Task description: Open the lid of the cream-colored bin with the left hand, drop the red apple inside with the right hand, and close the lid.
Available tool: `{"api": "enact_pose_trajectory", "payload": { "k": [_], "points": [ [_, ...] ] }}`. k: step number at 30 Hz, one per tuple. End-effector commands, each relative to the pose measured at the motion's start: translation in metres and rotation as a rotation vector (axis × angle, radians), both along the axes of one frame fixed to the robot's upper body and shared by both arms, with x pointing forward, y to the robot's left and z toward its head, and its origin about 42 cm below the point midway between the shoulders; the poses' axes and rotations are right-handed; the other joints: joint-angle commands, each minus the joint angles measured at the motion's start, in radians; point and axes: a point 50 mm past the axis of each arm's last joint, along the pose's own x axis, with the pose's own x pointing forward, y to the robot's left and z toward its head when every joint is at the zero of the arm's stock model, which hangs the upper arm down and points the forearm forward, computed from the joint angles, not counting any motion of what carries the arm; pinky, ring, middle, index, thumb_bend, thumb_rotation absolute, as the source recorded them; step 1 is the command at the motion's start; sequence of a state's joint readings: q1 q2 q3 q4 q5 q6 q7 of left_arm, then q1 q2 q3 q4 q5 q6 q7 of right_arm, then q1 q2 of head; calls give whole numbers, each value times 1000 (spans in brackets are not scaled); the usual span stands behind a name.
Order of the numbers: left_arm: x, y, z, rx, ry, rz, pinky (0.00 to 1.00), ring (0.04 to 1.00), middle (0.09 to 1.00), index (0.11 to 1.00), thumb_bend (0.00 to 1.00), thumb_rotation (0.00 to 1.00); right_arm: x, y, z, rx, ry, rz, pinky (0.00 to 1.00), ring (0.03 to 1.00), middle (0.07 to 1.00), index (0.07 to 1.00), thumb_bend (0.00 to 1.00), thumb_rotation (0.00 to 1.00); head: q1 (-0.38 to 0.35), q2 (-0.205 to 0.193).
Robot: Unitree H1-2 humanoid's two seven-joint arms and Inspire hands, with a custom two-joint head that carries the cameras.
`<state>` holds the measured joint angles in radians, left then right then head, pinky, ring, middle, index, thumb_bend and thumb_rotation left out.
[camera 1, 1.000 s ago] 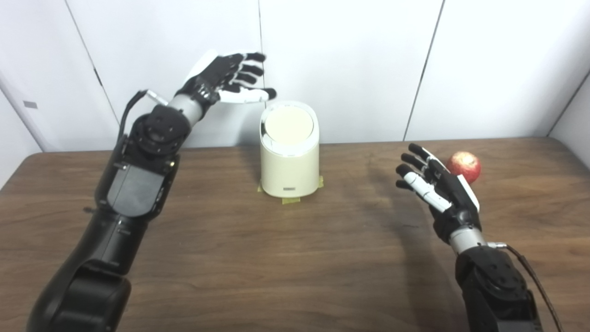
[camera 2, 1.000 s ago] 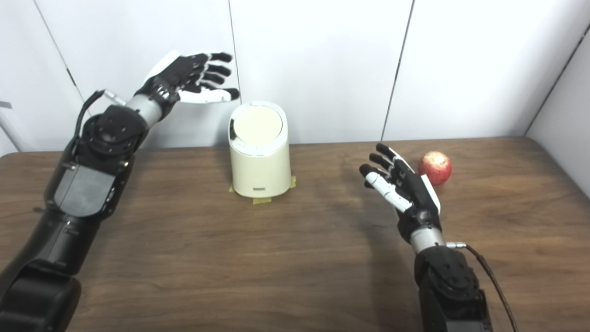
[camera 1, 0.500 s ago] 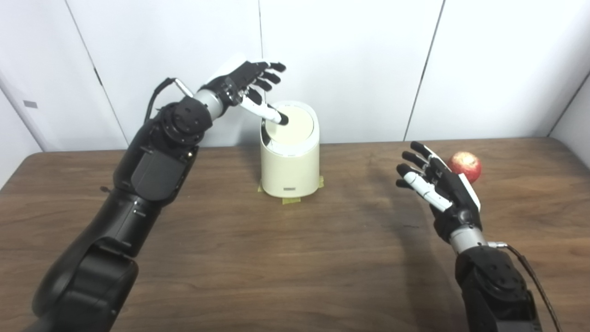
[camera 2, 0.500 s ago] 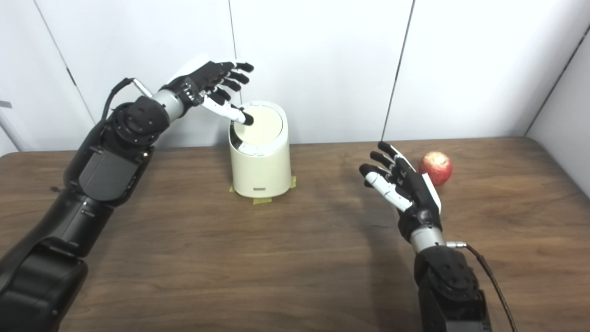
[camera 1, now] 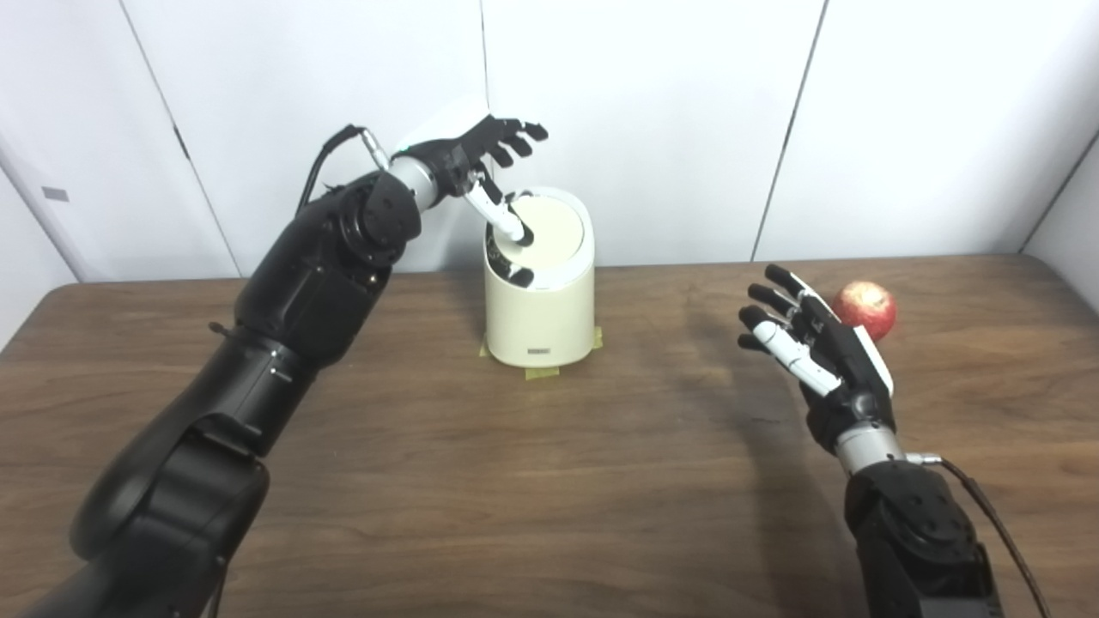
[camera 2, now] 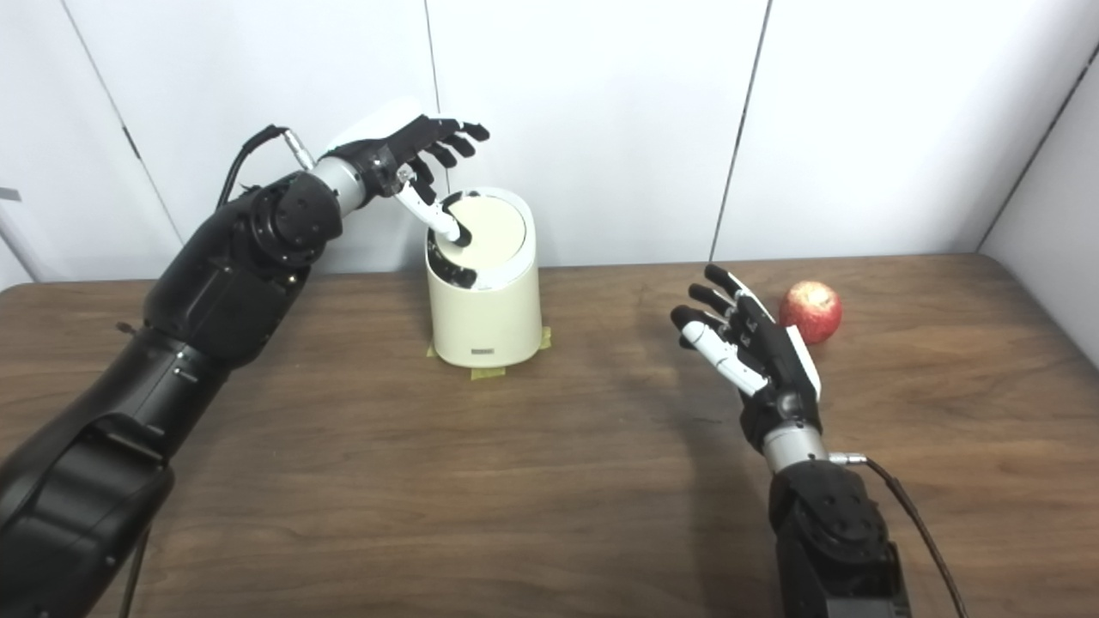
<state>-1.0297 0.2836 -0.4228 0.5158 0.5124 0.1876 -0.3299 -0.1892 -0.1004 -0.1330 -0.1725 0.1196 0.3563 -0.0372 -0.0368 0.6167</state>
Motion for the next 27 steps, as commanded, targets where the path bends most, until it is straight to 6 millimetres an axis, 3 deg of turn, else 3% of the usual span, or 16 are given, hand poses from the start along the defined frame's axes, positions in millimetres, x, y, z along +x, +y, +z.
{"api": "enact_pose_trajectory", "payload": {
  "k": [1,9,27],
  "points": [
    [6,-10,53,-2,-149,-31,652,779,822,873,899,9,4,4,24,-7,-105,10,683,779,830,877,536,381,-2,0],
    [11,-11,49,32,-163,-24,672,783,819,882,885,0,3,3,20,-11,-113,15,685,792,853,911,484,371,-6,-1],
    [13,-25,48,25,-131,-46,692,799,830,899,868,9,-2,3,22,15,-130,27,699,802,867,908,467,343,-14,13]
  ]
}}
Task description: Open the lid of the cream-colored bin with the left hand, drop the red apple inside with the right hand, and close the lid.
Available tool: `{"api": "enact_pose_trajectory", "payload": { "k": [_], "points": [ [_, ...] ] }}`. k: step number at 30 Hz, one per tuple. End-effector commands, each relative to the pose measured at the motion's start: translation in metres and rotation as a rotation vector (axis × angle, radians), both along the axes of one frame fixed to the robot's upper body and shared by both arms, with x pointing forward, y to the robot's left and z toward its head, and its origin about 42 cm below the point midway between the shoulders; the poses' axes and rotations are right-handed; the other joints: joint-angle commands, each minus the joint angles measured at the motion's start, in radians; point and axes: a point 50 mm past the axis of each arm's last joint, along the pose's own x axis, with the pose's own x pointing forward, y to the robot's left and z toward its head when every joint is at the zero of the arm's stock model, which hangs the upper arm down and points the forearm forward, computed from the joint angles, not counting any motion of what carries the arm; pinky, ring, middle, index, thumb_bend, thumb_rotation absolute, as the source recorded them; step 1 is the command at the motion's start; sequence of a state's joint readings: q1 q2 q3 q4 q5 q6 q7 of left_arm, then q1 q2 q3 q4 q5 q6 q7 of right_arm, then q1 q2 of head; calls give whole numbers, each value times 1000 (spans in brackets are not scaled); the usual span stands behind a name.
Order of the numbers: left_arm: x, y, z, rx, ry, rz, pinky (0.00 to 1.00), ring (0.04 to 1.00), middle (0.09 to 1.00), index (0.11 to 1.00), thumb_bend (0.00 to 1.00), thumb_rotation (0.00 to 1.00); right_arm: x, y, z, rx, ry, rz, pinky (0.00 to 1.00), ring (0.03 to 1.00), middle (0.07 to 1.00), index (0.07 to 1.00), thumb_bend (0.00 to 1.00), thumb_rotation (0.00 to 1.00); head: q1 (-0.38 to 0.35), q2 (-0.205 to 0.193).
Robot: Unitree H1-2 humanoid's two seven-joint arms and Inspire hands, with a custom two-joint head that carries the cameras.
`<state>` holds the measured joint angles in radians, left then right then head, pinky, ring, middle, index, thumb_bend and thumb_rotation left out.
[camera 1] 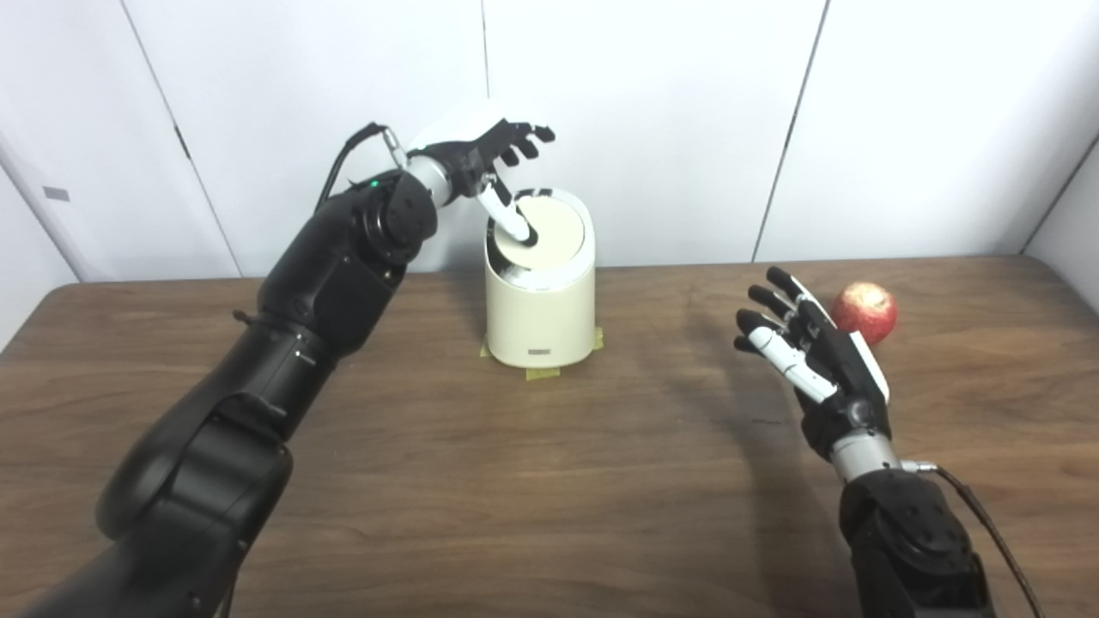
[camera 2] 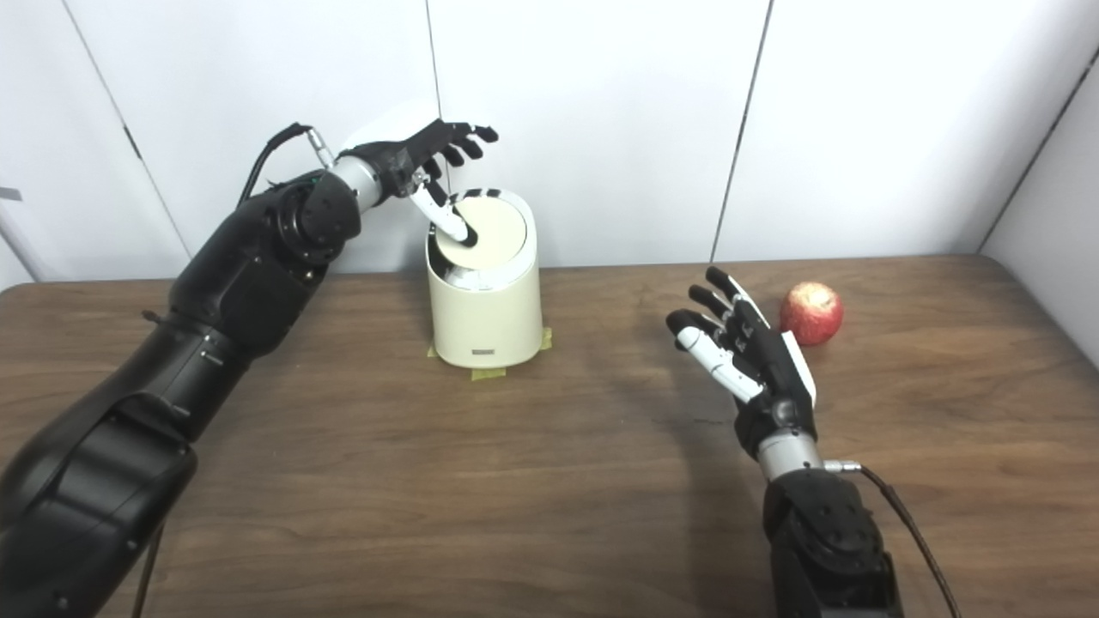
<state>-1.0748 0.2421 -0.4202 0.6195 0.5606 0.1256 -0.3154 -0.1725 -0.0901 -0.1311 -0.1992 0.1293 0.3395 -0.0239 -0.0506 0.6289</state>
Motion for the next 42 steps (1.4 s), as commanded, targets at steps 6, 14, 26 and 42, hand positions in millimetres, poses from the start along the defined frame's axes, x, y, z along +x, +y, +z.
{"api": "enact_pose_trajectory", "payload": {
  "k": [6,14,26,42],
  "points": [
    [1,-14,46,-6,-110,-38,685,798,831,900,878,20,3,1,21,2,-103,8,690,802,863,901,472,344,0,5],
    [0,-20,32,249,-234,-78,628,784,825,864,930,68,2,5,27,1,-115,4,685,801,859,896,467,354,5,15],
    [-6,-24,9,482,-326,-138,688,801,840,879,935,64,-1,10,35,17,-121,-3,694,804,858,905,450,328,4,19],
    [-5,-21,-21,525,-291,-187,748,819,847,885,944,43,-1,11,39,19,-131,-3,704,802,859,910,457,352,4,25]
  ]
}}
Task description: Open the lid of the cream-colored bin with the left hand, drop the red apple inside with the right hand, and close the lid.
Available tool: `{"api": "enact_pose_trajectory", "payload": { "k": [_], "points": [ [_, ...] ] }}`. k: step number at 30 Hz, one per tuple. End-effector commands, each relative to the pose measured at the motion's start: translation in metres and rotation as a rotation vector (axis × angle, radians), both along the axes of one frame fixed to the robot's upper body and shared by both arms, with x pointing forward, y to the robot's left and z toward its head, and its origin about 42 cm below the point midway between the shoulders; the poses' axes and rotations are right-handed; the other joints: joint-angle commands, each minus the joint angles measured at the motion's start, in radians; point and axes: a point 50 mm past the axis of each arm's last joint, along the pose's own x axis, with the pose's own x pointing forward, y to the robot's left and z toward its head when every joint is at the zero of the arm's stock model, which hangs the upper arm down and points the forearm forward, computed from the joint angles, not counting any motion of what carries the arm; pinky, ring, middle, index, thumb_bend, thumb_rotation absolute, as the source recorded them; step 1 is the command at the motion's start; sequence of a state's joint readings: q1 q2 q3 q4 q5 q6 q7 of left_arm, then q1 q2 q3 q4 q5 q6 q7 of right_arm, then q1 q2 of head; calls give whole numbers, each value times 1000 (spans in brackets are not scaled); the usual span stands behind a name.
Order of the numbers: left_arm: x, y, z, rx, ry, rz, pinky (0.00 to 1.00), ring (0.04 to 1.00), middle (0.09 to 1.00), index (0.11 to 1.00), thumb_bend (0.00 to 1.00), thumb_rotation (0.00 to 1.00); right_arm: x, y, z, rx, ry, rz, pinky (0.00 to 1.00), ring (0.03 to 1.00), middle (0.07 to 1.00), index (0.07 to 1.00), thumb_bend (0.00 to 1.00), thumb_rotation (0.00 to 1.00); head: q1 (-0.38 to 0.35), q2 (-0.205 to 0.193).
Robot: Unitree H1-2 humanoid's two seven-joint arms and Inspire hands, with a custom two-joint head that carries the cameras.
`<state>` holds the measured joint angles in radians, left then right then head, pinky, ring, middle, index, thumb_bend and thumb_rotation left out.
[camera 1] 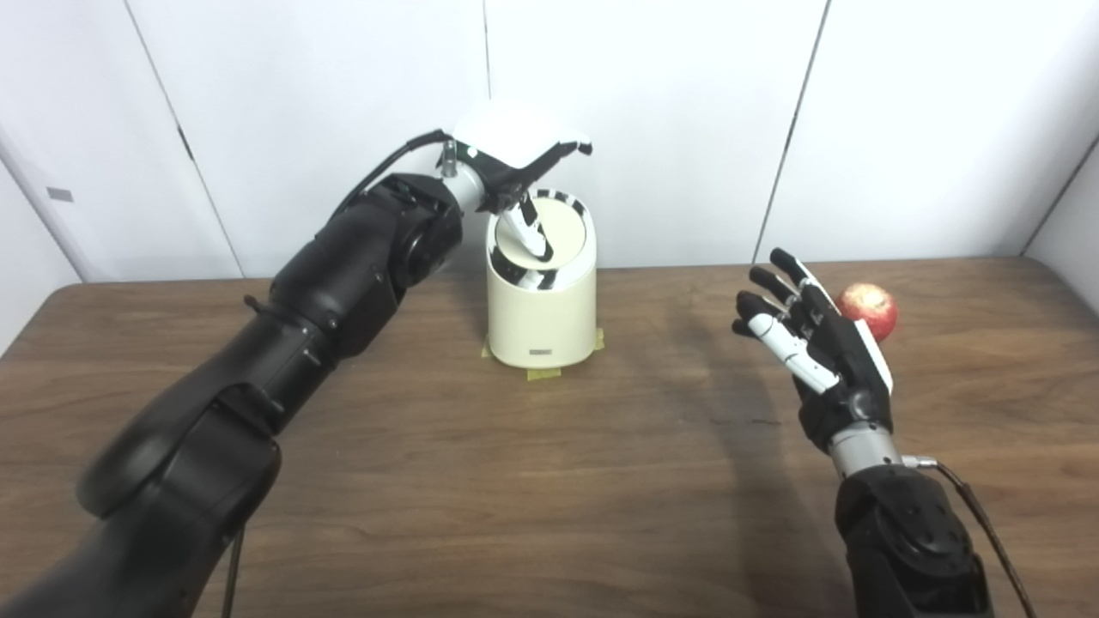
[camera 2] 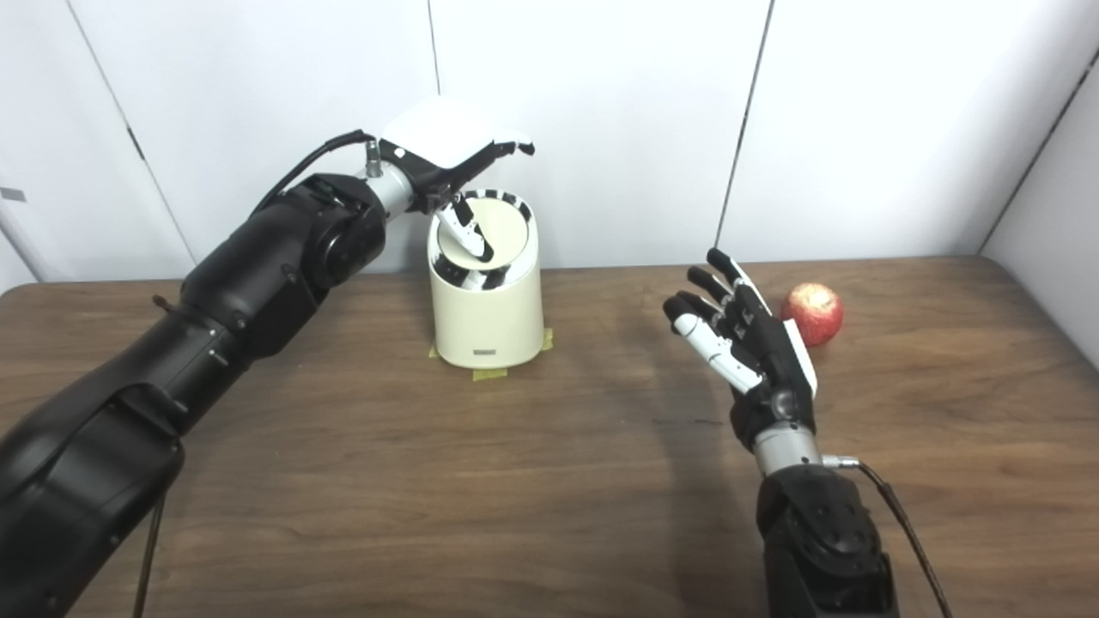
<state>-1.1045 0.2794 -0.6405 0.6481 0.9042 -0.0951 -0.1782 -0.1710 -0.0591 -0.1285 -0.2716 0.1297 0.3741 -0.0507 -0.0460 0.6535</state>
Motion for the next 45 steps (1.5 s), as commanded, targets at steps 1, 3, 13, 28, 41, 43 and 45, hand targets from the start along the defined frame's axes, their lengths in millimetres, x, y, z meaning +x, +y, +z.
{"api": "enact_pose_trajectory", "payload": {
  "k": [1,3,13,28,41,43,45],
  "points": [
    [2,2,-12,62,27,5,745,819,847,884,946,43,5,1,25,-8,-98,8,704,800,857,909,458,355,-2,0],
    [2,3,-18,75,36,6,742,818,848,885,948,43,4,0,26,-8,-96,4,704,797,855,908,461,359,-4,1],
    [-2,6,-37,126,87,31,756,842,857,903,947,53,2,0,28,-11,-87,0,698,806,867,915,442,329,-3,5],
    [2,26,44,-375,267,121,698,814,837,859,785,178,3,-2,26,-4,-82,-2,698,799,854,905,445,330,-5,6],
    [-25,79,73,-954,225,81,556,641,704,768,437,192,3,-12,18,-14,-75,7,697,801,851,886,454,325,-9,9],
    [-34,85,65,-998,245,89,574,657,715,763,417,189,2,-13,17,-15,-68,8,707,803,855,887,456,323,-8,10],
    [-43,92,57,-1042,261,99,603,676,729,771,396,259,3,-15,15,-23,-63,11,705,803,858,889,458,333,-10,11]
  ]
}}
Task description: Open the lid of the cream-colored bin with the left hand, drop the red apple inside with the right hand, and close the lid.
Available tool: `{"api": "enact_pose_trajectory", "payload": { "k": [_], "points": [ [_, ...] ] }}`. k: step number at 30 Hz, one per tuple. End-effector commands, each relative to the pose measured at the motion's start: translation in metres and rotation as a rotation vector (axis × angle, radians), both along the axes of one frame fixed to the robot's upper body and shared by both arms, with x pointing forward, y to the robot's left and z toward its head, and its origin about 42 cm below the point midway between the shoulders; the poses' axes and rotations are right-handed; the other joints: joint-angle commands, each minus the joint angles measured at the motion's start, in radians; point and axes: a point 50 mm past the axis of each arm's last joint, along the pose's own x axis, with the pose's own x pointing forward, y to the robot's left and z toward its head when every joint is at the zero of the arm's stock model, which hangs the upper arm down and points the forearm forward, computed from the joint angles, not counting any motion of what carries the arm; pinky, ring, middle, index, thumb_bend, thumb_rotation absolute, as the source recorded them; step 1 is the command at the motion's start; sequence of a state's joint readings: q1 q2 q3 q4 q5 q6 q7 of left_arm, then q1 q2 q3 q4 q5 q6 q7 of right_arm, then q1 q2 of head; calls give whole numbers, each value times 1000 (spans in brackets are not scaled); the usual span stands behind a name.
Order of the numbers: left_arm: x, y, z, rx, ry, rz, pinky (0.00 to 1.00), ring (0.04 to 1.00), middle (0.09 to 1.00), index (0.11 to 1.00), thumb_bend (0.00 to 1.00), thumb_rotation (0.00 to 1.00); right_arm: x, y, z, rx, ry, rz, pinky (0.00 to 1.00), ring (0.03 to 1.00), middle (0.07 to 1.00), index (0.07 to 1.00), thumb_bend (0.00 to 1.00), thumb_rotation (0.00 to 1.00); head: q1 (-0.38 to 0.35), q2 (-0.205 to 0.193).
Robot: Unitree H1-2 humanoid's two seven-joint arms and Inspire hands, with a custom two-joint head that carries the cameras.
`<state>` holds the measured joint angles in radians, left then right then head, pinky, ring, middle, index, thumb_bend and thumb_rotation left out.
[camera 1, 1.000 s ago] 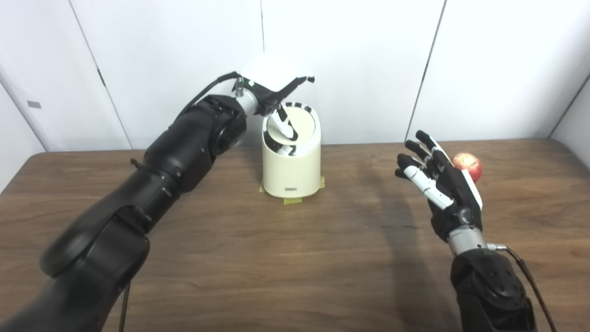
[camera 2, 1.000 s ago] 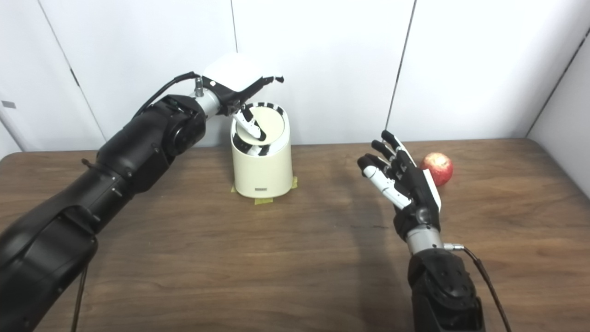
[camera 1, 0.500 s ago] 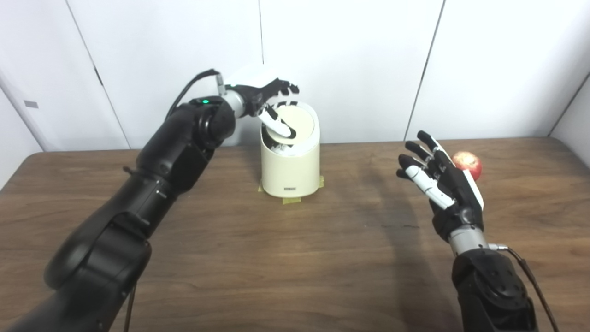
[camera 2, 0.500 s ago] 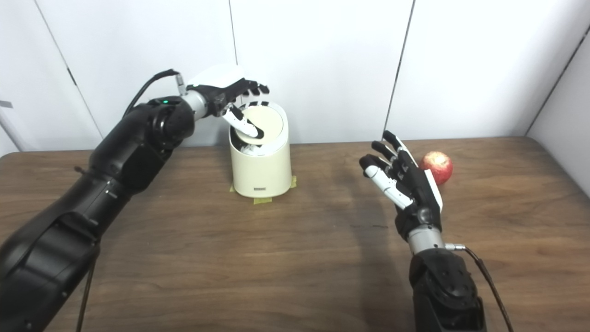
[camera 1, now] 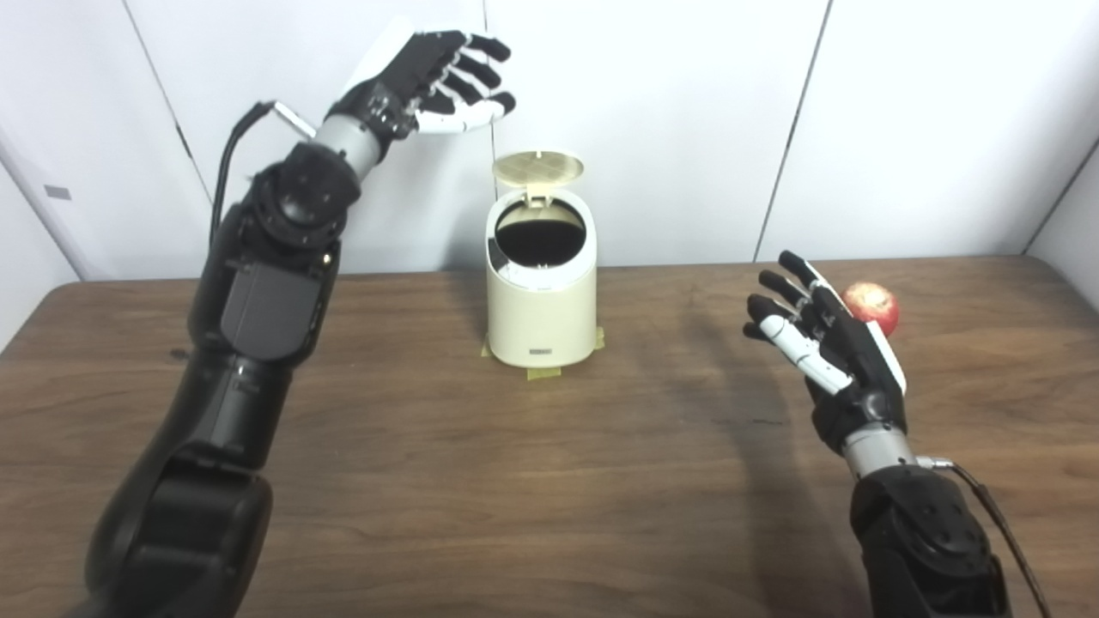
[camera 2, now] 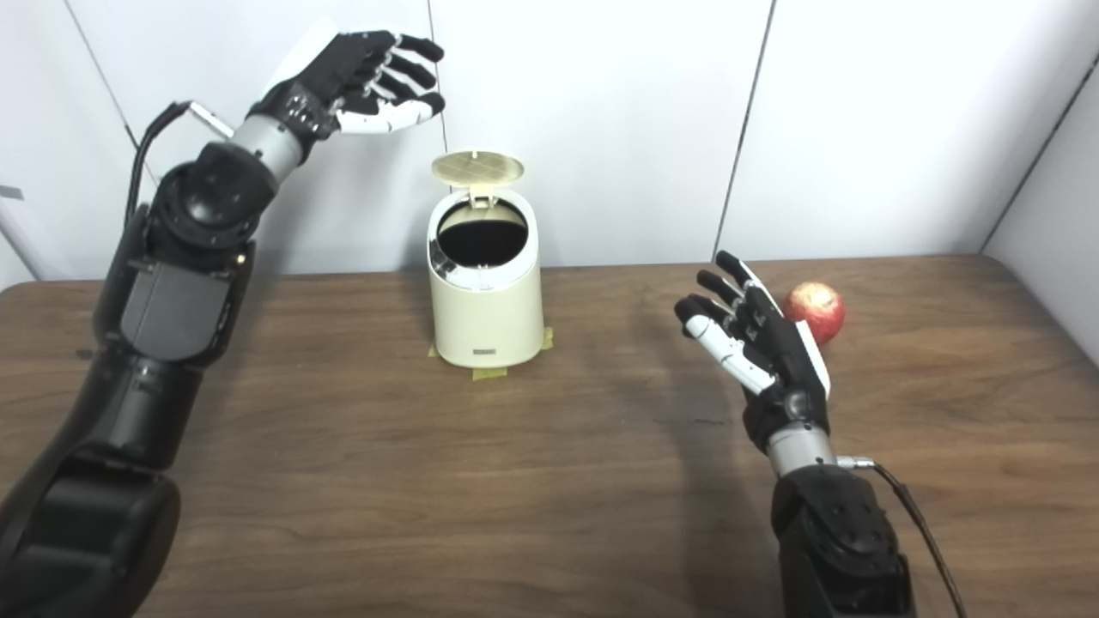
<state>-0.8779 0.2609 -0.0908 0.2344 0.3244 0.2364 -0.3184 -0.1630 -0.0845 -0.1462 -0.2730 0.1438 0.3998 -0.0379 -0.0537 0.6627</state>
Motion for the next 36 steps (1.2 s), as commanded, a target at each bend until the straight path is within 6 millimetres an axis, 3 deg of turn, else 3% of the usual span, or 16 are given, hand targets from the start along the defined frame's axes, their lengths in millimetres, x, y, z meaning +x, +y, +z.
{"api": "enact_pose_trajectory", "payload": {
  "k": [1,7,19,28,36],
  "points": [
    [-9,5,18,-67,-52,5,620,690,735,775,393,332,5,-5,16,-21,-89,16,700,803,860,891,463,346,-4,2],
    [-32,19,-9,-246,45,-27,673,746,792,859,373,572,4,-10,16,-37,-78,14,702,802,862,890,453,351,-12,8],
    [-83,43,-70,-445,97,46,758,823,857,884,407,799,7,-20,23,-77,-81,34,699,793,855,891,460,364,-9,7],
    [-111,61,-102,-454,138,108,783,839,875,904,431,763,12,-19,29,-86,-85,36,693,787,845,878,531,377,-6,9],
    [-125,70,-113,-479,150,159,765,831,870,891,373,746,15,-18,33,-99,-80,38,677,783,842,874,538,381,2,8]
  ]
}}
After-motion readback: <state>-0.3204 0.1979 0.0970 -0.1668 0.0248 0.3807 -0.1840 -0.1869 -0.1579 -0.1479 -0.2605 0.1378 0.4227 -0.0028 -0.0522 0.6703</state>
